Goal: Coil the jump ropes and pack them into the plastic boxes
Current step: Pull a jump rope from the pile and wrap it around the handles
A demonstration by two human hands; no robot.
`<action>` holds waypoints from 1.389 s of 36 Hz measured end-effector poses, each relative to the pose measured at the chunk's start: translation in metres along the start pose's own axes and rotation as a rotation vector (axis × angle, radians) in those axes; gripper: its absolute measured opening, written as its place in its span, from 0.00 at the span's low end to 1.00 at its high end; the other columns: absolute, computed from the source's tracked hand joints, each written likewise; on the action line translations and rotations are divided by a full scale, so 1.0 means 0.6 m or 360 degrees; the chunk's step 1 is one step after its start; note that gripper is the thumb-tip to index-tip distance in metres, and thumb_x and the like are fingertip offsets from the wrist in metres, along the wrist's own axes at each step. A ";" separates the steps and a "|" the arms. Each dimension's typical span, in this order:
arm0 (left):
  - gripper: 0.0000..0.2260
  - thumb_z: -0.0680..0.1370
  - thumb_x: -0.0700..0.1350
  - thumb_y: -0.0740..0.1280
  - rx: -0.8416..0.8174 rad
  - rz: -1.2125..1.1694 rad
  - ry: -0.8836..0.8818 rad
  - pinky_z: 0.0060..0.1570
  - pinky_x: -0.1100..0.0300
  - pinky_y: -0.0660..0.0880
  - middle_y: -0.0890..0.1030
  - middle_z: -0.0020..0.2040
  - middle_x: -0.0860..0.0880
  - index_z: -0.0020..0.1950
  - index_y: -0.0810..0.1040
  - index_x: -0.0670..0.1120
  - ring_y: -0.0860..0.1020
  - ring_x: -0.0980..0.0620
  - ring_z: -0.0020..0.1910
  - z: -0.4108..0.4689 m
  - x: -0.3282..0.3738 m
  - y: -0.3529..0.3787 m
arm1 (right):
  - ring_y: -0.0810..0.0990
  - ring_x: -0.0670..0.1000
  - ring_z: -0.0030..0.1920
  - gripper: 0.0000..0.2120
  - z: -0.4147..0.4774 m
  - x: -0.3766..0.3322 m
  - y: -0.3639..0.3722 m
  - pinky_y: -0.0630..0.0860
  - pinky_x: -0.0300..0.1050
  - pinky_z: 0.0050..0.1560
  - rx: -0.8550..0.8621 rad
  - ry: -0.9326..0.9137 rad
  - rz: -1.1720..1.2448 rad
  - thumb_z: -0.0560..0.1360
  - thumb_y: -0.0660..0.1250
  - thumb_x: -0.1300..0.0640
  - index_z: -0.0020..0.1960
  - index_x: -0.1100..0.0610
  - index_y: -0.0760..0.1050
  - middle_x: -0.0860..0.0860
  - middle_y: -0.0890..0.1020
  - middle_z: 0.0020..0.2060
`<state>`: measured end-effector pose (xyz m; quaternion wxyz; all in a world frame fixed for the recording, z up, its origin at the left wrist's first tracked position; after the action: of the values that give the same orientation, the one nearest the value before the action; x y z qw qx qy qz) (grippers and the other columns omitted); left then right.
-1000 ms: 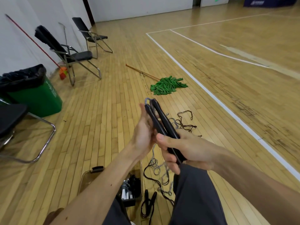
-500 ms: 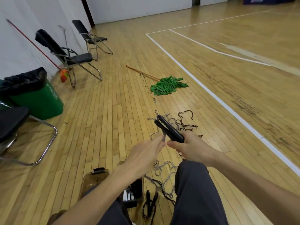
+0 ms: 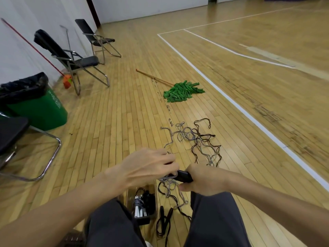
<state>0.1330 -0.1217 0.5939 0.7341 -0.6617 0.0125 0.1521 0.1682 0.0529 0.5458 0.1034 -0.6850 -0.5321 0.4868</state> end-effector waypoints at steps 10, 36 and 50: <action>0.17 0.83 0.53 0.51 -0.0205 -0.0399 -0.0212 0.35 0.64 0.69 0.74 0.42 0.55 0.51 0.77 0.48 0.71 0.57 0.37 0.016 0.003 -0.010 | 0.66 0.46 0.27 0.30 -0.020 -0.013 0.002 0.68 0.41 0.33 -0.0031 -0.0235 0.0069 0.71 0.58 0.25 0.33 0.53 0.64 0.47 0.67 0.27; 0.19 0.82 0.56 0.52 -0.0347 -0.2538 -0.1000 0.39 0.64 0.70 0.69 0.28 0.54 0.40 0.67 0.44 0.66 0.54 0.29 0.006 0.013 0.001 | 0.60 0.47 0.25 0.32 -0.058 -0.014 -0.036 0.60 0.37 0.27 0.0087 -0.0695 0.0966 0.65 0.61 0.19 0.32 0.50 0.70 0.43 0.67 0.25; 0.19 0.85 0.58 0.52 -0.0278 -0.1402 -0.1249 0.36 0.55 0.68 0.69 0.32 0.55 0.40 0.70 0.50 0.67 0.57 0.30 0.011 0.046 0.049 | 0.62 0.48 0.26 0.29 0.022 0.069 -0.068 0.61 0.38 0.27 0.0671 -0.0036 0.0932 0.73 0.61 0.29 0.36 0.56 0.72 0.51 0.69 0.28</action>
<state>0.1513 -0.1075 0.5603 0.6207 -0.5569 -0.5479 0.0669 0.1307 0.0992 0.5429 0.0928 -0.7666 -0.2024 0.6023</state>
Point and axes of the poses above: each hand's wrist, its own z-axis towards the middle knuckle, its own y-axis out of the palm, x = y × z, the point moved 2 cm from there along z, towards the middle knuckle
